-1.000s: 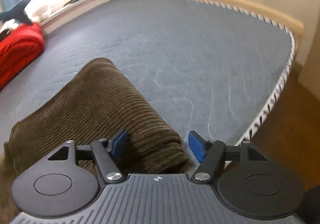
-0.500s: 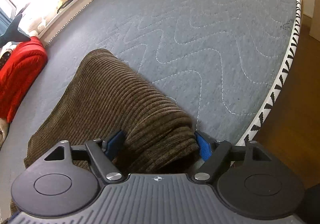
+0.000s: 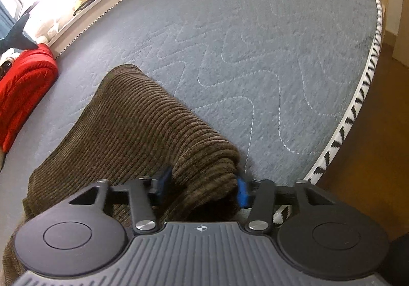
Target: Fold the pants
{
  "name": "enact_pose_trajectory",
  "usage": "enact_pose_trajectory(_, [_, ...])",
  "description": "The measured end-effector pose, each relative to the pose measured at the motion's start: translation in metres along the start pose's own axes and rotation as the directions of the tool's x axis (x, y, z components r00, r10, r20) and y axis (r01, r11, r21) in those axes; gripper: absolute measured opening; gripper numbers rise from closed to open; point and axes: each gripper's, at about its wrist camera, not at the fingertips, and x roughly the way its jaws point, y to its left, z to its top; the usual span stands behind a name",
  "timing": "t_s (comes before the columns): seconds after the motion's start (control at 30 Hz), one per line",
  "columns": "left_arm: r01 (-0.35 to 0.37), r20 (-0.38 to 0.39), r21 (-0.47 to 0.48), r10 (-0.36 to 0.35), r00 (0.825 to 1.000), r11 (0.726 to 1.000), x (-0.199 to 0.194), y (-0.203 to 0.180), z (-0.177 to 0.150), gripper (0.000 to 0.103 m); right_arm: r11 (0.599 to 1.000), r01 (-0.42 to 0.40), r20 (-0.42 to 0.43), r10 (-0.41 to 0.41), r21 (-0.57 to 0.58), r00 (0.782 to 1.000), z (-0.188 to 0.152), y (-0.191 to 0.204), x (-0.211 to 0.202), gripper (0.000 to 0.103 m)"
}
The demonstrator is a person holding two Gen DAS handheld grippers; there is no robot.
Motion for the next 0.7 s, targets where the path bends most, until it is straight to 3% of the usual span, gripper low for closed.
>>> enact_pose_trajectory(0.1, [-0.017, 0.056, -0.064, 0.02, 0.998, 0.998, -0.014, 0.015, 0.014, 0.052, 0.999, -0.01, 0.025, 0.011, -0.039, 1.0, -0.001, 0.008, -0.011, 0.03])
enact_pose_trajectory(0.17, [-0.03, 0.094, -0.119, 0.042, 0.995, 0.992, -0.026, 0.026, 0.022, 0.074, 0.994, -0.008, 0.062, 0.015, -0.111, 0.998, -0.002, 0.022, -0.025, 0.026])
enact_pose_trajectory(0.23, [-0.035, 0.135, -0.183, 0.06, 0.989, 0.982, -0.038, 0.039, 0.031, 0.084, 0.975, -0.008, 0.13, 0.038, -0.223, 0.991, -0.004, 0.044, -0.046, 0.022])
enact_pose_trajectory(0.3, [0.006, 0.171, -0.236, 0.035, 0.985, 0.972, -0.052, 0.053, 0.04, 0.084, 0.937, -0.011, 0.2, 0.086, -0.349, 0.976, -0.01, 0.072, -0.071, 0.02])
enact_pose_trajectory(0.37, [0.075, 0.2, -0.285, -0.017, 0.98, 0.956, -0.064, 0.068, 0.047, 0.086, 0.866, -0.011, 0.261, 0.162, -0.5, 0.952, -0.026, 0.107, -0.098, 0.019])
enact_pose_trajectory(0.47, [0.226, 0.237, -0.364, -0.145, 0.961, 0.904, -0.078, 0.092, 0.057, 0.093, 0.695, -0.015, 0.291, 0.321, -0.719, 0.901, -0.067, 0.159, -0.134, 0.019])
enact_pose_trajectory(0.53, [0.327, 0.265, -0.399, -0.233, 0.936, 0.857, -0.084, 0.106, 0.061, 0.102, 0.57, -0.033, 0.255, 0.417, -0.821, 0.873, -0.097, 0.185, -0.151, 0.019])
enact_pose_trajectory(0.63, [0.46, 0.317, -0.439, -0.346, 0.883, 0.772, -0.088, 0.124, 0.062, 0.102, 0.408, -0.067, 0.16, 0.497, -0.91, 0.853, -0.141, 0.215, -0.164, 0.019])
enact_pose_trajectory(0.7, [0.498, 0.324, -0.47, -0.382, 0.865, 0.729, -0.086, 0.133, 0.062, 0.102, 0.317, -0.096, 0.092, 0.528, -0.943, 0.844, -0.166, 0.228, -0.167, 0.019])
